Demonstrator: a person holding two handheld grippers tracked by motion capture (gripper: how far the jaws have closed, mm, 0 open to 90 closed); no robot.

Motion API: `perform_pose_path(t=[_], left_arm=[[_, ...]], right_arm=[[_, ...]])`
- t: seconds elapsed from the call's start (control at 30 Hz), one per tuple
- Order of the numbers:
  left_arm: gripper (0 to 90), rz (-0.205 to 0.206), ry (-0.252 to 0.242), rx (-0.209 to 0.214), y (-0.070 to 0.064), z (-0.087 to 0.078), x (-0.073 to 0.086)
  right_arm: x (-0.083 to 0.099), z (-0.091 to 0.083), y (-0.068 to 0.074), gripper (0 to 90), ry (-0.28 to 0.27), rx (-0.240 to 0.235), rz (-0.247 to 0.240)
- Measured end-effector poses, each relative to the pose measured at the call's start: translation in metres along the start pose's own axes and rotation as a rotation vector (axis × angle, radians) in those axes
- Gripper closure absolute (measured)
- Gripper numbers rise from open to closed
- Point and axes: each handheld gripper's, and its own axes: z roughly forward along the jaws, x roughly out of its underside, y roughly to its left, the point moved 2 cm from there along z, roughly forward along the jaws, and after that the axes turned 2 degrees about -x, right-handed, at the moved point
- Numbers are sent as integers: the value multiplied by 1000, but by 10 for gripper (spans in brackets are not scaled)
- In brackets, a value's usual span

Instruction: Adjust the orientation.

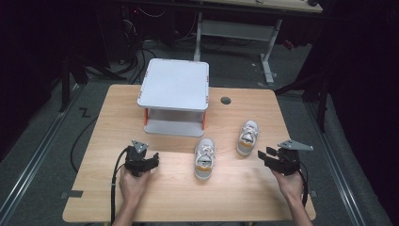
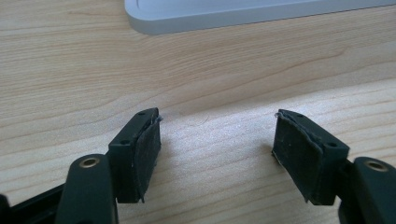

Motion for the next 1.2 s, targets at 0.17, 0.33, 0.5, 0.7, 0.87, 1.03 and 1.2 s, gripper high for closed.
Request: perform_pose_path(t=[0.17, 0.33, 0.5, 0.7, 0.87, 1.03, 1.2], left_arm=[[320, 2, 2, 0, 0, 0, 0], [320, 1, 2, 0, 0, 0, 0], [319, 3, 3, 2, 0, 0, 0], [320, -2, 0, 2, 0, 0, 0], [319, -2, 0, 2, 0, 0, 0], [319, -2, 0, 2, 0, 0, 0], [319, -5, 0, 3, 1, 0, 0]], right_arm=[[-35, 7, 15, 562, 21, -12, -68], [-55, 27, 23, 567, 64, -32, -65], [-65, 56, 32, 568, 155, 0, -83], [-64, 80, 30, 613, 241, 24, -69], [-59, 89, 27, 697, 282, 23, -63], [-58, 88, 27, 782, 257, -4, -88], [-54, 80, 18, 814, 221, -29, -86]])
